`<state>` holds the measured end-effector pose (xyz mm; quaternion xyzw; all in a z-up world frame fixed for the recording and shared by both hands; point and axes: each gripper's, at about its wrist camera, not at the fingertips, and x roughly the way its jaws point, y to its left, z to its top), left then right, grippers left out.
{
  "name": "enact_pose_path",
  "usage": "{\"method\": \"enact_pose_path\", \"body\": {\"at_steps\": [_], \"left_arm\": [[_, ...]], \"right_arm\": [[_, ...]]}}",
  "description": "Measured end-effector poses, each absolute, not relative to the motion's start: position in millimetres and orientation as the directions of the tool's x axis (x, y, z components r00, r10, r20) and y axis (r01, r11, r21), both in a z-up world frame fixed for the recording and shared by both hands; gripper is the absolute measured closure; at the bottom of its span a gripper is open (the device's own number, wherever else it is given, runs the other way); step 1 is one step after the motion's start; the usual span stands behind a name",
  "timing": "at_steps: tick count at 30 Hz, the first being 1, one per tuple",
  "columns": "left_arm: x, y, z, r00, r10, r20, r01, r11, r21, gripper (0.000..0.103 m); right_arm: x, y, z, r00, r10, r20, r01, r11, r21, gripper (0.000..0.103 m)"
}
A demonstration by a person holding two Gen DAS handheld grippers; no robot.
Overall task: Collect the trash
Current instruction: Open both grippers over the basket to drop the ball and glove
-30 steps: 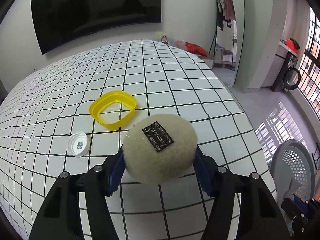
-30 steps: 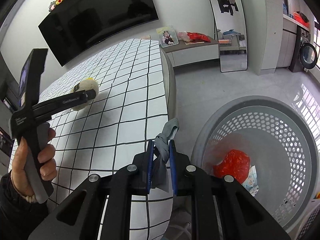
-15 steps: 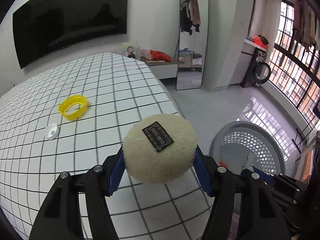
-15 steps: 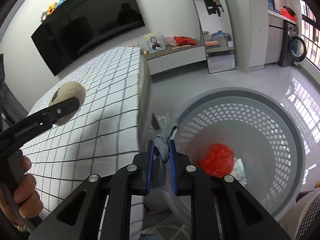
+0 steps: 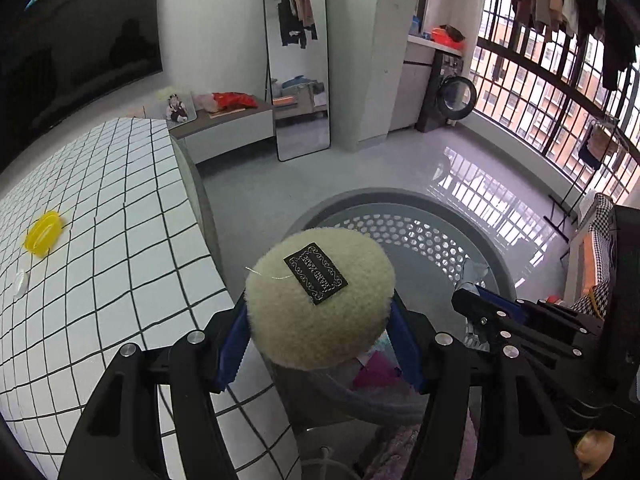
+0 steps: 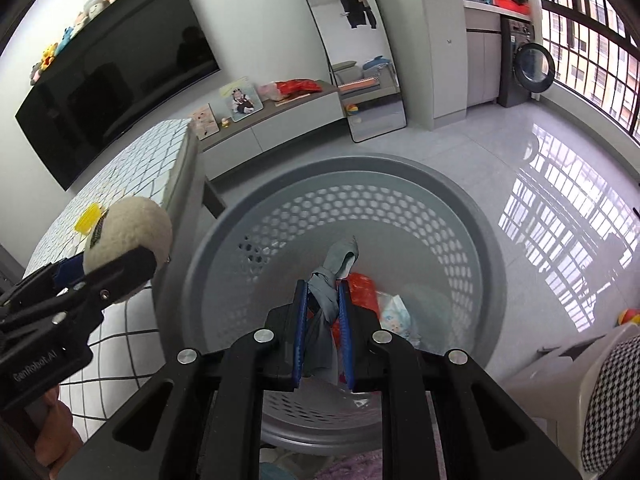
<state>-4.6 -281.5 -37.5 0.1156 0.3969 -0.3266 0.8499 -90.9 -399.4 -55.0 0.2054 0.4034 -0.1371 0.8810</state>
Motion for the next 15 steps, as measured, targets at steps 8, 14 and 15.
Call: {"method": "enact_pose_path", "body": {"at_steps": [8,14,15], "left_arm": [[-7.9,-297.4,-46.6,0.452,-0.453,-0.768,0.664,0.746,-0.050,0.038],[-6.2,-294.0,-44.7,0.465,-0.451,-0.762,0.653,0.756,-0.049,0.028],[-6.4,-293.5,-44.4,0.467,-0.450,-0.761,0.651,0.758,-0.048,0.027]], "right_arm": [[-99.2,-408.5,-59.3,0.641,-0.075,-0.764,0.415,0.871,0.264,0.088],[-100.3,-409.3,-54.8,0.653,-0.096,-0.751,0.424,0.868,0.258,0.068],[-101.8,-409.2,-54.2,0.657,-0.099,-0.748,0.426,0.867,0.259,0.065]]}}
